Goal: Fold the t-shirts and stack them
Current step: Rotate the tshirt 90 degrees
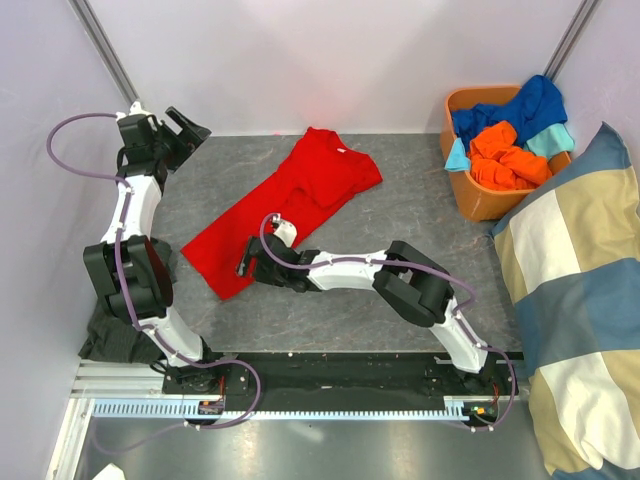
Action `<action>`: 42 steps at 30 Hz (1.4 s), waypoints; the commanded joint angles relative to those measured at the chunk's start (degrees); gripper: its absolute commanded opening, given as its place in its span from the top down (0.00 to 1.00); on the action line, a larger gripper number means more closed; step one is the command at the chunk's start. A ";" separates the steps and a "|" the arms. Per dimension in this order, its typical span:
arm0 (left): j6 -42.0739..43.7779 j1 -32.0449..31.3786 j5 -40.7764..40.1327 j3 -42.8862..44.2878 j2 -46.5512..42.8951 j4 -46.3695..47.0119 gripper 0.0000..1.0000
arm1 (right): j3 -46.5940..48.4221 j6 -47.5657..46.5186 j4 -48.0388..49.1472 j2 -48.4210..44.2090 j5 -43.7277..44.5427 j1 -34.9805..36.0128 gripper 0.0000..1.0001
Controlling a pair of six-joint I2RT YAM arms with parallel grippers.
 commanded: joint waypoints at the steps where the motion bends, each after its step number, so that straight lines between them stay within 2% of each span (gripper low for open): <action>1: 1.78 0.65 0.35 -0.66 -3.99 1.35 0.00 | 3.37 0.19 -5.43 5.02 1.25 -0.27 0.18; 7: 1.51 1.09 0.79 -1.98 -4.52 1.70 0.00 | 5.39 0.01 -6.05 8.63 0.46 -1.06 0.25; 9: 1.25 1.44 1.05 -2.59 -4.69 2.06 0.00 | 5.31 -0.08 -5.97 9.68 0.19 -1.50 0.34; 10: 1.08 1.62 1.23 -2.68 -4.78 2.23 0.00 | 5.39 -0.16 -5.79 10.04 0.02 -1.67 0.41; 11: 0.99 1.79 1.58 -2.95 -4.87 2.32 0.00 | 5.31 -0.43 -5.79 10.39 -0.16 -1.85 0.62; 12: 0.90 1.88 1.49 -3.12 -4.96 2.41 0.00 | 5.22 -0.43 -5.79 10.83 -0.33 -2.20 0.73; 13: 0.81 1.88 1.67 -3.30 -5.04 2.58 0.00 | 4.35 -0.52 -5.62 10.74 -0.51 -2.38 0.97; 14: 0.90 2.05 1.76 -3.65 -5.04 2.85 0.00 | 3.64 -0.60 -5.44 10.57 -0.43 -2.55 1.00; 18: 0.90 2.23 2.28 -4.53 -5.13 3.02 0.00 | -1.97 -1.66 -4.30 6.10 1.07 -3.34 1.00; 26: 0.46 2.23 4.74 -7.69 -5.92 4.08 0.00 | -25.17 -3.94 -5.35 -12.51 3.70 -5.10 1.00; 28: 0.37 2.23 4.92 -8.22 -6.45 3.99 0.00 | -30.52 -3.94 -6.58 -15.79 3.88 -5.02 1.00; 36: -1.21 1.53 5.98 -13.14 -9.79 2.86 0.00 | -40.83 -4.30 -17.81 -28.97 4.84 -4.93 1.00; 42: 2.13 -6.37 2.02 -17.09 -14.70 -2.42 0.00 | -50.14 -2.89 -24.84 -41.98 7.92 -4.84 1.00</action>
